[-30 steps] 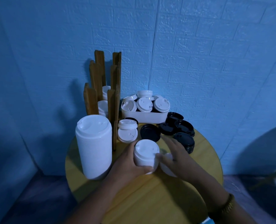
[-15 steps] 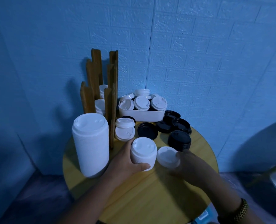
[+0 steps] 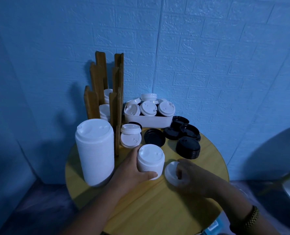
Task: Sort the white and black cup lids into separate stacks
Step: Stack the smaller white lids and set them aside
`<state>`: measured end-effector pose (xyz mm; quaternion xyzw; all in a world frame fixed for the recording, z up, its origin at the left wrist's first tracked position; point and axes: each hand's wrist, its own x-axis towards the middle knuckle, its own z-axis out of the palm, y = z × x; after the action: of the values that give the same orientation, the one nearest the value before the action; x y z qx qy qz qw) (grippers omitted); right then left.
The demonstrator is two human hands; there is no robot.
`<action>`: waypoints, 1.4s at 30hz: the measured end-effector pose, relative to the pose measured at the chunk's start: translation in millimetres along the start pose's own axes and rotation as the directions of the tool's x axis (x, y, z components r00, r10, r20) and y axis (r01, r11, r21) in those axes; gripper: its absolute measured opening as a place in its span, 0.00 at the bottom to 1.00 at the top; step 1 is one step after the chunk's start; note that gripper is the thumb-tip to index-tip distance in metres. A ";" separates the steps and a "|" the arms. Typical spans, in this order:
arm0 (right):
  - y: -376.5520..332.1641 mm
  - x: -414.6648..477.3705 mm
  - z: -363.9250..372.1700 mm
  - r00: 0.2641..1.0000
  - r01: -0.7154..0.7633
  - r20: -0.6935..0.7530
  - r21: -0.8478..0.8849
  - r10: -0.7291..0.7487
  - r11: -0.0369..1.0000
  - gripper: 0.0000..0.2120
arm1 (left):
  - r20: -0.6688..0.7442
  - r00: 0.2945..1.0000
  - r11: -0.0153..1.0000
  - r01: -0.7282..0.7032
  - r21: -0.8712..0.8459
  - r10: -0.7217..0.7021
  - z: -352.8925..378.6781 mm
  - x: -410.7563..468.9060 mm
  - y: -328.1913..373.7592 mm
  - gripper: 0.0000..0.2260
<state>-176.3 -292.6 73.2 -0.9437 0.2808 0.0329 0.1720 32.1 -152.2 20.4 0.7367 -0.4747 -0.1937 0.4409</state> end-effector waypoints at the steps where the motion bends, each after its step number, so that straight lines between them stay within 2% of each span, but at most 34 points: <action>1: -0.2 -0.1 -0.5 1.000 -0.021 -0.014 -0.009 0.021 1.000 0.12 | 0.000 1.000 1.000 0.002 0.001 -0.002 -0.3 0.2 0.0 0.42; 3: 0.0 -3.0 -5.6 0.991 -0.097 -0.099 -0.018 0.094 0.995 0.18 | 0.008 1.000 1.000 0.005 0.002 -0.005 0.5 0.4 0.1 0.42; 5: -3.0 -5.1 -15.7 0.948 -0.152 -0.276 0.035 0.156 0.988 0.27 | 0.014 1.000 1.000 0.009 0.005 -0.009 1.3 -0.1 0.8 0.42; 7: -16.5 -2.9 -25.6 0.898 -0.093 -0.418 0.127 0.138 0.988 0.34 | 0.014 1.000 1.000 0.010 0.007 -0.011 1.9 -0.1 2.7 0.43; 8: -27.4 1.5 -27.8 0.891 -0.038 -0.441 0.161 0.106 0.986 0.36 | 0.013 1.000 1.000 0.014 0.007 -0.014 1.7 -0.3 4.1 0.44; 10: -53.0 14.8 -26.0 0.919 0.043 -0.393 0.158 0.023 0.986 0.38 | 0.012 1.000 1.000 0.026 0.005 -0.026 0.8 -0.4 7.5 0.45; 13: -72.8 39.4 -14.5 0.959 0.081 -0.274 0.025 -0.071 0.996 0.39 | 0.014 0.998 0.998 0.057 -0.019 -0.057 -0.6 -0.5 10.2 0.48; 19: -59.3 54.3 -17.4 0.976 0.208 -0.116 0.225 -0.186 0.952 0.36 | 0.017 0.998 0.997 0.061 -0.055 -0.060 -1.4 0.0 7.2 0.51; 22: -61.5 53.4 -14.9 0.973 0.173 -0.186 0.217 -0.133 0.961 0.36 | 0.023 0.998 0.998 0.057 -0.034 -0.056 -0.6 0.2 8.4 0.50; 26: -79.3 51.7 11.1 0.903 0.007 -0.430 0.069 0.023 0.998 0.39 | 0.015 0.998 0.996 0.059 0.066 -0.060 0.2 4.1 13.4 0.48; 29: -82.3 53.2 20.3 0.872 -0.041 -0.487 0.017 0.044 0.999 0.39 | -0.003 0.999 0.993 0.051 0.105 -0.051 0.9 4.3 15.3 0.45; 34: -77.1 53.5 8.0 0.908 0.030 -0.417 -0.007 -0.030 1.000 0.36 | 0.013 0.998 0.998 0.061 0.016 -0.061 -1.0 0.4 14.5 0.49; 38: -64.9 54.6 -13.6 0.965 0.204 -0.196 0.141 -0.175 0.969 0.33 | 0.034 0.997 0.996 0.072 -0.049 -0.071 -2.8 -3.2 12.3 0.51; 40: -62.8 55.1 -19.0 0.972 0.201 -0.158 0.157 -0.176 0.967 0.33 | 0.040 0.997 0.997 0.068 -0.042 -0.067 -2.3 -3.2 11.7 0.51; 42: -69.6 53.8 -15.2 0.969 0.109 -0.231 0.077 -0.089 0.991 0.33 | 0.041 0.997 0.998 0.065 -0.007 -0.065 -1.4 -2.6 12.8 0.50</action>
<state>-93.9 -271.2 100.2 -0.9454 0.2524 -0.0965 0.1819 25.1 -151.4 31.5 0.7458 -0.4586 -0.2248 0.4277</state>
